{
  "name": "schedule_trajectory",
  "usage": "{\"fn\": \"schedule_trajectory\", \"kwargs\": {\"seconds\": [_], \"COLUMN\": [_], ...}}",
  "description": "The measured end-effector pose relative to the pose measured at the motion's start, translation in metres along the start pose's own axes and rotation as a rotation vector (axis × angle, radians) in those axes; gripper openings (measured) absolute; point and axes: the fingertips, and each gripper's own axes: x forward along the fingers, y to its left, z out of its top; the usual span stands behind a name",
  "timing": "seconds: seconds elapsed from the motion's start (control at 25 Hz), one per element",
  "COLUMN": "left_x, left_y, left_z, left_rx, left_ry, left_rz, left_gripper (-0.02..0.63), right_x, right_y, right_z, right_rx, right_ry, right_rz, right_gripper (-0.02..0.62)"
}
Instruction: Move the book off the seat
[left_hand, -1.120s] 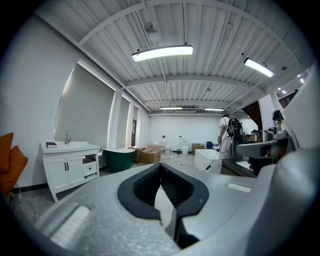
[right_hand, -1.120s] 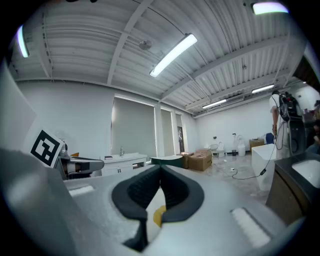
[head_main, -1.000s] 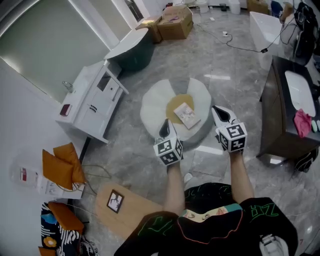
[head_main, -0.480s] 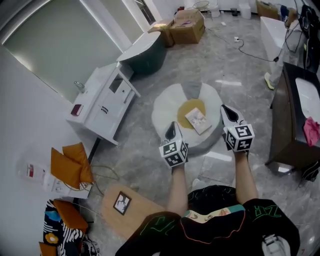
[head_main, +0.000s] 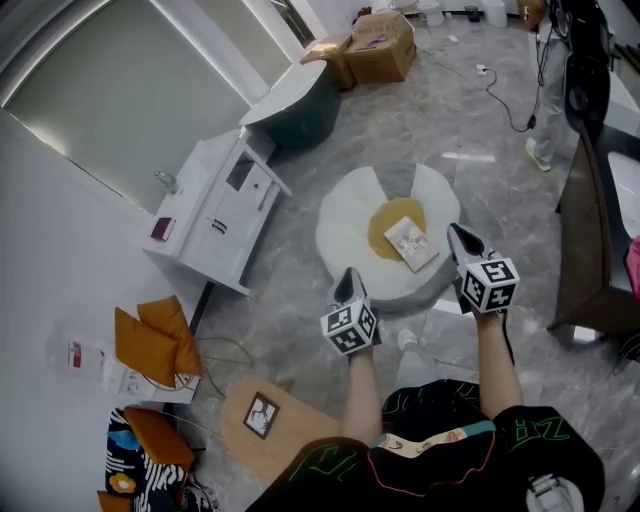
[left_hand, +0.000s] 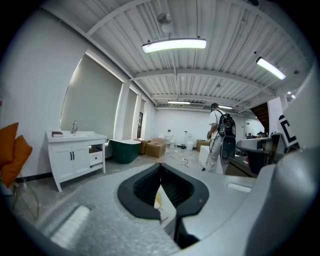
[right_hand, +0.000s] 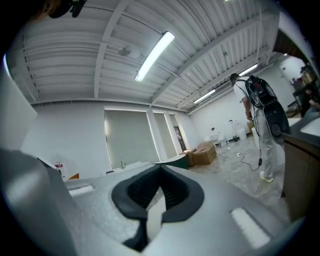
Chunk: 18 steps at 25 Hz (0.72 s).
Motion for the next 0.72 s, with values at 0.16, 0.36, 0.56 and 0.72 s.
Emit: {"fn": "schedule_trajectory", "kwargs": {"seconds": [0.16,0.36,0.56,0.72], "left_x": [0.036,0.092,0.146,0.184], "left_y": [-0.002,0.01,0.023,0.026], "left_z": [-0.035,-0.064,-0.1,-0.115], "left_rx": [-0.026,-0.067,-0.098,-0.191], "left_ry": [0.104,0.212,0.313,0.356], "left_rz": [-0.036,-0.047,-0.078,-0.216], "left_gripper": [0.009,0.009,0.009,0.009], "right_x": [0.02,0.058,0.109,0.162], "right_y": [-0.022,-0.038,-0.05,-0.054], "right_z": [-0.028,-0.064,-0.104,-0.124], "right_rx": [0.064,0.084,0.113,0.101], "right_ry": [0.054,0.146,0.25,0.339], "right_rz": [-0.023,-0.051,-0.061,-0.082], "right_gripper": [0.003,0.003,0.003,0.003]}}
